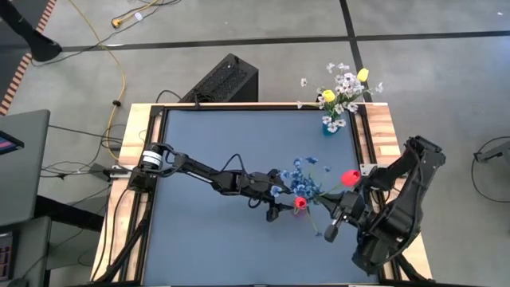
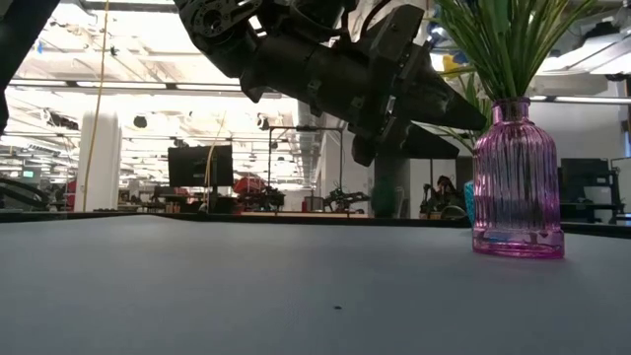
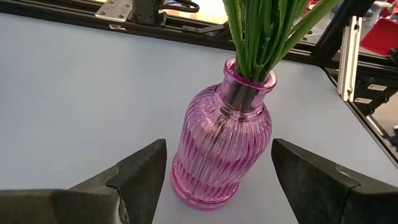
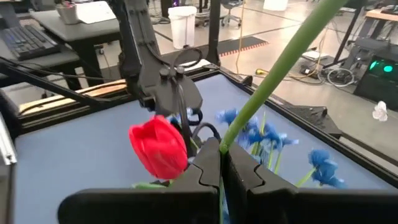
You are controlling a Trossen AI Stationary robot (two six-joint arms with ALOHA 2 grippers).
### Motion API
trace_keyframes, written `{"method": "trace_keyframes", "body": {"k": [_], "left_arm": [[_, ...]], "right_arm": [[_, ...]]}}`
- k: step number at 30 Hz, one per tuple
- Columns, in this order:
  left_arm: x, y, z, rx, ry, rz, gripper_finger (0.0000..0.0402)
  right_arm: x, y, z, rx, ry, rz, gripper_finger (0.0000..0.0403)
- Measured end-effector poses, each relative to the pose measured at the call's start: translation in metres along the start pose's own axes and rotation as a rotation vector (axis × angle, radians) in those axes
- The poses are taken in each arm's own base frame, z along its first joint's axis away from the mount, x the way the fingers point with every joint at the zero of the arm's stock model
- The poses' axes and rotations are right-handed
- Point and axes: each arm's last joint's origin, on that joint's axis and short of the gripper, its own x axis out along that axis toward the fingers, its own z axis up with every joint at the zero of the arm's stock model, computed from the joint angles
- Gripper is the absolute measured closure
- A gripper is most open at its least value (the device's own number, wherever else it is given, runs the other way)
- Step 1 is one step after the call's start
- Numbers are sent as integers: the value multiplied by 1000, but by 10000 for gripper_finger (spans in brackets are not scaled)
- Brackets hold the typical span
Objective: Sort flowers into vase by color
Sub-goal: Put the red flower into the violet vase
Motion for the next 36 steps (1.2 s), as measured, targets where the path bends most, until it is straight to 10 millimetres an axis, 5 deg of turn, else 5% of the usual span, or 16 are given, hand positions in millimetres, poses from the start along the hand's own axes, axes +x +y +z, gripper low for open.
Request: {"method": "trace_keyframes", "body": {"k": [9,23,36], "left_arm": [[0,1,0,14,-1,3,123],[0,1,0,5,-1,4,123],[0,0,0,-9,-1,1,123]], "right_arm": [[-7,3,25,-21,-14,48,376],[12,22,-8,-158,50,-47,376],[21,19,-43,-87,57,-118,376]]}}
